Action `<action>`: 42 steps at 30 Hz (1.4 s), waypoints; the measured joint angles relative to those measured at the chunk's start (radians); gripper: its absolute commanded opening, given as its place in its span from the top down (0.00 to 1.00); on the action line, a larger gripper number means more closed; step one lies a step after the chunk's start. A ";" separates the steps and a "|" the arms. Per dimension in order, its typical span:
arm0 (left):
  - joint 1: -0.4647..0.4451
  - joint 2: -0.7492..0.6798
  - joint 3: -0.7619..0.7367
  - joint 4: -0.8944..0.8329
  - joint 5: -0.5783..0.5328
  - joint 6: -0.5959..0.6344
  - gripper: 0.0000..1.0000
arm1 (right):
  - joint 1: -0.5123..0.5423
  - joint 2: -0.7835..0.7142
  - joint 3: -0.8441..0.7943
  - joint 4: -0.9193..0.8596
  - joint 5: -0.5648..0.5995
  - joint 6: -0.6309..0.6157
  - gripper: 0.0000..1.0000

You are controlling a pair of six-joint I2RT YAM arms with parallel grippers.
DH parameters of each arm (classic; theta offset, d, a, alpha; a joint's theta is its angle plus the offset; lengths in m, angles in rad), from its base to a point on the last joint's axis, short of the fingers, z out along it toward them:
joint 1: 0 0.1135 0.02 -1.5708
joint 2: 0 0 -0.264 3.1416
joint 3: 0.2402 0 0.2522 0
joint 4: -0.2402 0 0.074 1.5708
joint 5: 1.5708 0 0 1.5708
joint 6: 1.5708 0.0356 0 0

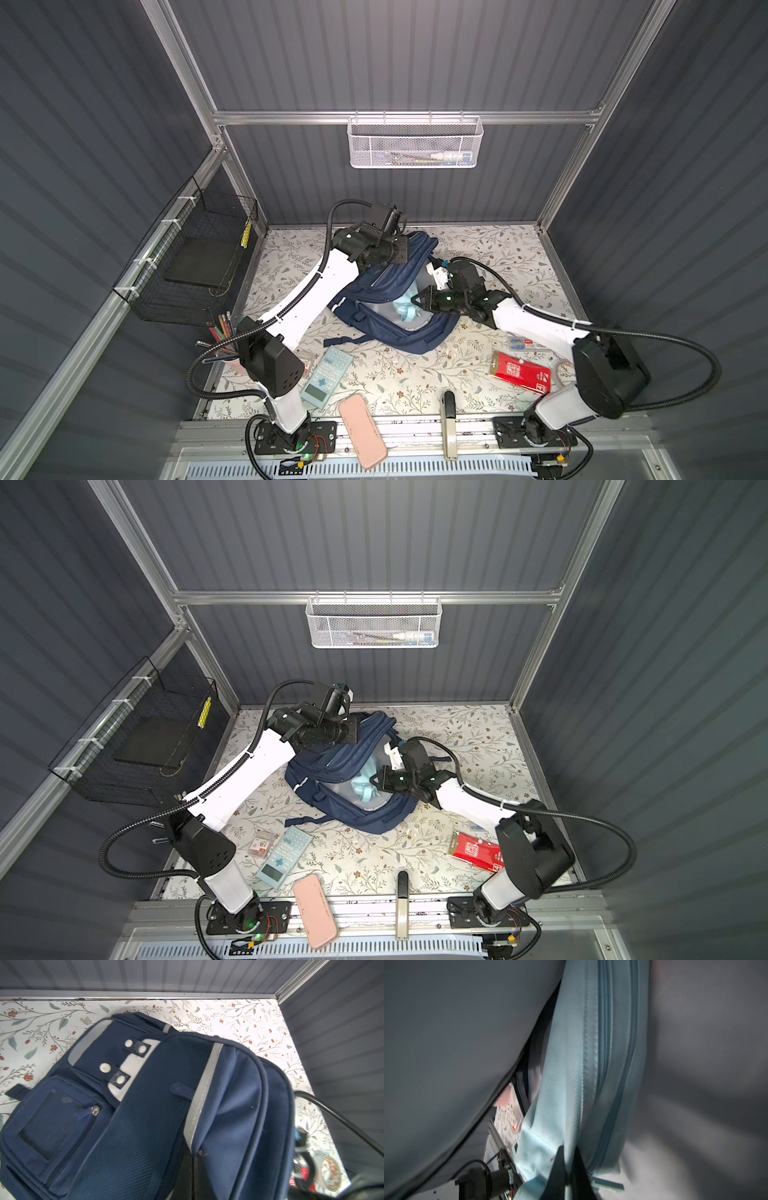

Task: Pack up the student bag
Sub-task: 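Lift the pencil case with the right gripper and lower it into the backpack opening, then open the right gripper inside the backpack and move it to the clear plastic box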

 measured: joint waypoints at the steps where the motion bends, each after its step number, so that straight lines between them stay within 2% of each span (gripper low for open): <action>1: 0.000 0.002 0.009 -0.004 0.006 -0.006 1.00 | 0.005 0.048 0.018 0.051 0.017 0.021 1.00; 6: 0.001 0.027 0.062 -0.016 0.046 -0.039 1.00 | 0.087 0.190 0.111 0.164 0.191 0.071 1.00; 8: 0.001 0.033 0.066 -0.016 0.063 -0.051 1.00 | 0.123 0.219 0.122 0.232 0.248 0.098 0.93; 9: 0.003 0.034 0.066 -0.017 0.072 -0.057 1.00 | 0.137 0.236 0.127 0.262 0.271 0.113 0.87; 11: 0.010 0.032 0.062 -0.013 0.082 -0.068 1.00 | 0.153 0.270 0.134 0.316 0.294 0.135 0.63; 13: 0.023 0.024 0.042 -0.002 0.094 -0.075 1.00 | 0.157 0.299 0.136 0.365 0.298 0.156 0.48; 17: 0.039 -0.008 -0.022 0.038 0.105 -0.076 1.00 | 0.154 0.270 0.112 0.362 0.312 0.168 0.37; 18: 0.044 -0.022 -0.045 0.052 0.111 -0.076 1.00 | 0.150 0.248 0.103 0.333 0.315 0.166 0.35; 20: 0.056 -0.052 -0.098 0.086 0.129 -0.079 1.00 | 0.141 0.195 0.080 0.271 0.322 0.152 0.25; 26: 0.079 -0.110 -0.244 0.197 0.176 -0.099 1.00 | 0.127 -0.089 -0.093 0.053 0.384 0.127 0.14; 31: 0.077 -0.124 -0.346 0.301 0.233 -0.128 1.00 | 0.137 -0.438 -0.366 -0.144 0.480 0.135 0.08; 33: 0.077 -0.124 -0.381 0.340 0.256 -0.138 1.00 | 0.130 -0.581 -0.426 -0.247 0.524 0.135 0.02; 36: 0.077 -0.124 -0.415 0.378 0.277 -0.146 1.00 | 0.094 -0.748 -0.443 -0.407 0.579 0.125 0.01; 39: 0.077 -0.131 -0.446 0.413 0.279 -0.146 1.00 | 0.023 -0.801 -0.421 -0.554 0.572 0.100 0.01; 42: 0.077 -0.140 -0.478 0.438 0.287 -0.146 1.00 | -0.040 -0.743 -0.356 -0.710 0.562 0.076 0.01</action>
